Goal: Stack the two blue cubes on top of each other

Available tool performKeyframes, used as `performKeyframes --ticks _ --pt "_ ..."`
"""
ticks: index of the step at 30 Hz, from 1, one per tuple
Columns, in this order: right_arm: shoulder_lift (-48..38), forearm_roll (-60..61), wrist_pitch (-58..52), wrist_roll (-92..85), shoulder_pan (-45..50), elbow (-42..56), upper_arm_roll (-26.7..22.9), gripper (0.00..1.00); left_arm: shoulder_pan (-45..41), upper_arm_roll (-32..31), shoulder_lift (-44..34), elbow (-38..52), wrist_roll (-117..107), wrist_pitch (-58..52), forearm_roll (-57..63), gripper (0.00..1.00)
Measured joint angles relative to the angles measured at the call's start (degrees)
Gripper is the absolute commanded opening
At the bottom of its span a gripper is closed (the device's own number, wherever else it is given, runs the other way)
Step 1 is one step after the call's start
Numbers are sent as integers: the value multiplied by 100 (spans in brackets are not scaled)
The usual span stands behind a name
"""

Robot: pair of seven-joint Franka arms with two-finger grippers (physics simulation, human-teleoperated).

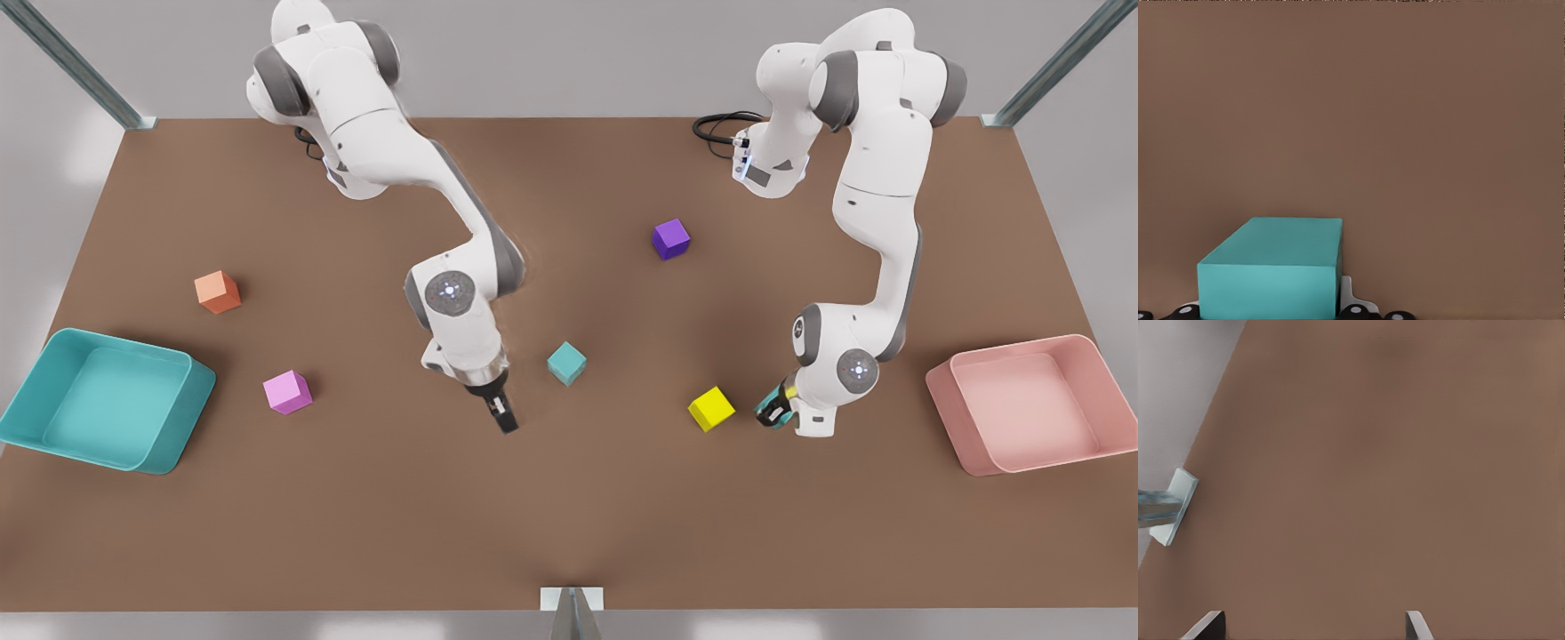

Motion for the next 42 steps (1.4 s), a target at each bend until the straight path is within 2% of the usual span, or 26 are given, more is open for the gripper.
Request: performKeyframes --ticks 4,5,8,10,12,15,17,21,31,42 --pt "-173 -400 -1102 -2084 -2229 642 -166 100 136 -222 -320 115 -38 -102 198 68" --pt "-482 -472 -1407 -2620 -2472 762 -175 100 141 -263 -369 558 -46 -347 225 68" --pt "-1933 -595 -2480 -3834 -2567 617 -133 100 -428 -372 -427 2201 -68 -1630 367 68" --pt "-2355 -646 -3062 -4443 -2469 429 -124 100 -1258 -396 -428 2717 -106 -2365 434 68" --pt "-2419 -668 -3480 -4963 -2448 346 -117 100 -1927 -582 -375 2872 -160 -2893 456 68" --pt "-2395 -687 -3916 -5632 -2478 363 -141 100 -2396 -1186 -160 2918 -232 -3419 472 68" --pt "-2362 -708 -4115 -6018 -2499 376 -150 100 -2650 -1311 46 2925 -274 -3639 483 68" --pt "-2269 -765 -4364 -6674 -2475 384 -150 100 -2714 -1342 439 2931 -365 -3554 501 68" --pt "-2247 -814 -4577 -7798 -2474 390 -149 100 -2726 -1343 825 3182 -528 -2531 487 68" --pt "-2210 -821 -4618 -8493 -2475 389 -150 100 -2657 -1343 1175 3289 -611 -1990 501 70"
